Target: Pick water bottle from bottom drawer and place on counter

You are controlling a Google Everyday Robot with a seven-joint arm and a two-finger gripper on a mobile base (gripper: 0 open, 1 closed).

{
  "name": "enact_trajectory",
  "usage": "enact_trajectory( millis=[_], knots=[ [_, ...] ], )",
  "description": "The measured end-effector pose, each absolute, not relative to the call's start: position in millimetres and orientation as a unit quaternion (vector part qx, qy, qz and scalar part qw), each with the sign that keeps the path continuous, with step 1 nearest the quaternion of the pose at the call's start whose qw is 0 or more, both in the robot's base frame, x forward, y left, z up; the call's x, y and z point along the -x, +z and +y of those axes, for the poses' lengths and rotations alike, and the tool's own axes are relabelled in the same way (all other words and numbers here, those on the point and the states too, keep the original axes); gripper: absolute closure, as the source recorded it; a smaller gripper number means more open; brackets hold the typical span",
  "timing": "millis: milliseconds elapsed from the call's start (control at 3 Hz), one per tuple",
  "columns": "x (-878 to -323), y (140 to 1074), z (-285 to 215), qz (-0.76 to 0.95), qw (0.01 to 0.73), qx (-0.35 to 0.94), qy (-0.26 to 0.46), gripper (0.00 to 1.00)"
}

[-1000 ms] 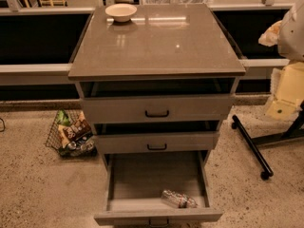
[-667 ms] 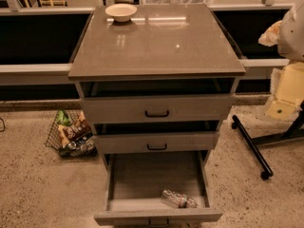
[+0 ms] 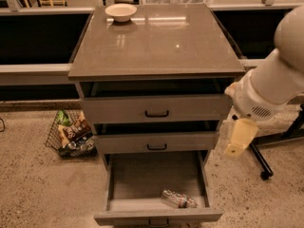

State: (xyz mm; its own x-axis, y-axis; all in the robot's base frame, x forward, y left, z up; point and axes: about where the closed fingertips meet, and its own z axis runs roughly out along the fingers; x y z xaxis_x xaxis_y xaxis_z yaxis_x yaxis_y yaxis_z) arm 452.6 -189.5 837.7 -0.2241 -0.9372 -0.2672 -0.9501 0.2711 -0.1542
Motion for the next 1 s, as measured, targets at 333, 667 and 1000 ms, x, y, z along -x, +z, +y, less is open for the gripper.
enact_trajectory(
  millis=[333,667,1000],
  knots=[
    [-467.5,772.2,-168.0,0.782,0.181,0.592,0.067,0.00],
    [-467.2,772.2,-167.9,0.782,0.180,0.593,0.068,0.00],
    [-474.5,735.0,-177.8,0.789,0.176,0.585,0.058,0.00]
  ],
)
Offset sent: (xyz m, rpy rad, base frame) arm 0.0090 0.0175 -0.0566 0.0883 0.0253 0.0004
